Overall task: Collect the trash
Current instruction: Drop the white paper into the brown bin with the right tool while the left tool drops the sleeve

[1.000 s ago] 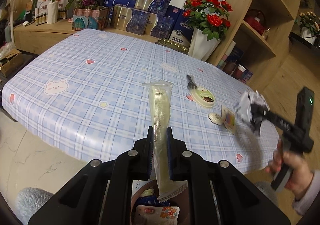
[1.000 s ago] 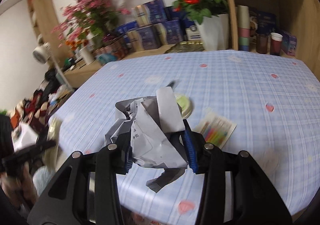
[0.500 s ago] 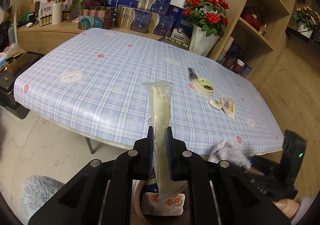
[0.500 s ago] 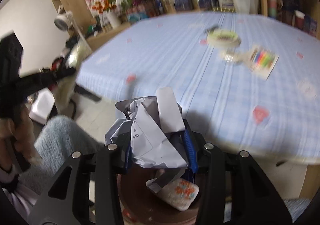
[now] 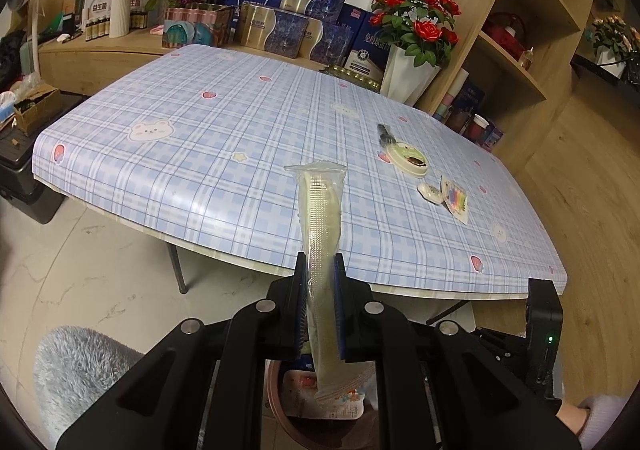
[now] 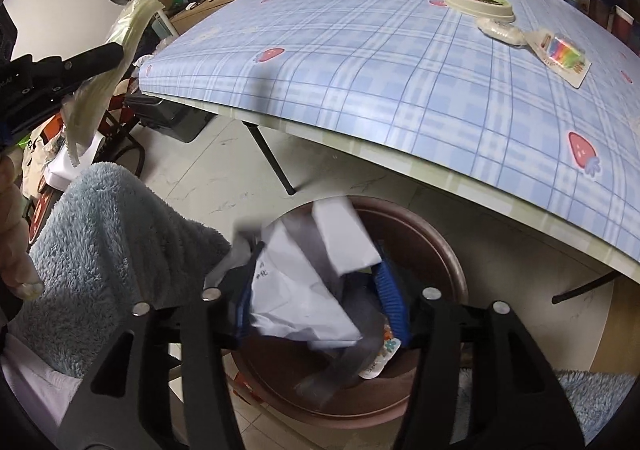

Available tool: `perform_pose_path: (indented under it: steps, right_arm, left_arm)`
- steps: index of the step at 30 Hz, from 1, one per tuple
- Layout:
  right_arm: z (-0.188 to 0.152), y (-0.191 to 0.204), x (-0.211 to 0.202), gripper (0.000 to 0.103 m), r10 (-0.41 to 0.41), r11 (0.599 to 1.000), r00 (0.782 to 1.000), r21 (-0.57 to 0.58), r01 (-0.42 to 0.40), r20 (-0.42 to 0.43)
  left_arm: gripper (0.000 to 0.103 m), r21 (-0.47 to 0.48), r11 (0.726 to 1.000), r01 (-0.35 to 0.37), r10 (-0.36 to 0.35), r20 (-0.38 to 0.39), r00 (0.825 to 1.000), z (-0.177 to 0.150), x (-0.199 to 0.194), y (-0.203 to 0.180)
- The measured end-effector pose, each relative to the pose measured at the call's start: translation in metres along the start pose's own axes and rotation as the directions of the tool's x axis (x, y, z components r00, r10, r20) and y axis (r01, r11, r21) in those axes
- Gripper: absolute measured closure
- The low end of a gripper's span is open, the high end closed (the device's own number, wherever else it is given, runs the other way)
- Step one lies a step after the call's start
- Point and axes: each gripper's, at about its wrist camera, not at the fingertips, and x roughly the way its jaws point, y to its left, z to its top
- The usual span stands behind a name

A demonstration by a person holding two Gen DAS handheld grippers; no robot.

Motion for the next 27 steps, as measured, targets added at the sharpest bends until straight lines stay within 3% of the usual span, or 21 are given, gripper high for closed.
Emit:
perform_pose_path:
  steps: [5, 7, 13, 18, 22, 27]
  right_arm:
    - [0.001, 0.002, -0.011, 0.014, -0.003, 1.0, 0.998, -0.01, 0.004, 0.058]
    - [0.005, 0.001, -0.02, 0.009, -0.017, 1.0, 0.994, -0.013, 0.018, 0.105]
    - [0.006, -0.002, -0.053, 0.006, -0.098, 0.995, 0.957, -0.008, 0.104, 0.274]
    - [0.0, -0.006, -0.078, 0.006, -0.236, 0.967, 0.873, 0.009, 0.256, 0.426]
    - [-0.002, -0.019, -0.085, 0.006, -0.307, 0.948, 0.833, 0.065, 0.313, 0.46]
    - [-0.005, -0.035, -0.088, 0.006, -0.349, 0.936, 0.818, 0.12, 0.332, 0.458]
  left_arm:
    - [0.091, 0.005, 1.0, 0.005, -0.005, -0.005, 1.0, -0.002, 0.002, -0.004]
    - [0.091, 0.006, 1.0, 0.008, -0.008, -0.008, 1.0, -0.002, 0.003, -0.006]
    - [0.091, 0.014, 1.0, 0.021, -0.021, -0.025, 0.999, -0.008, 0.007, -0.013]
    - [0.091, 0.035, 0.998, 0.06, -0.056, -0.088, 0.995, -0.022, 0.019, -0.025]
    - [0.091, 0.072, 0.992, 0.103, -0.091, -0.157, 0.983, -0.036, 0.032, -0.039]
    - [0.091, 0.134, 0.981, 0.141, -0.103, -0.257, 0.961, -0.058, 0.052, -0.058]
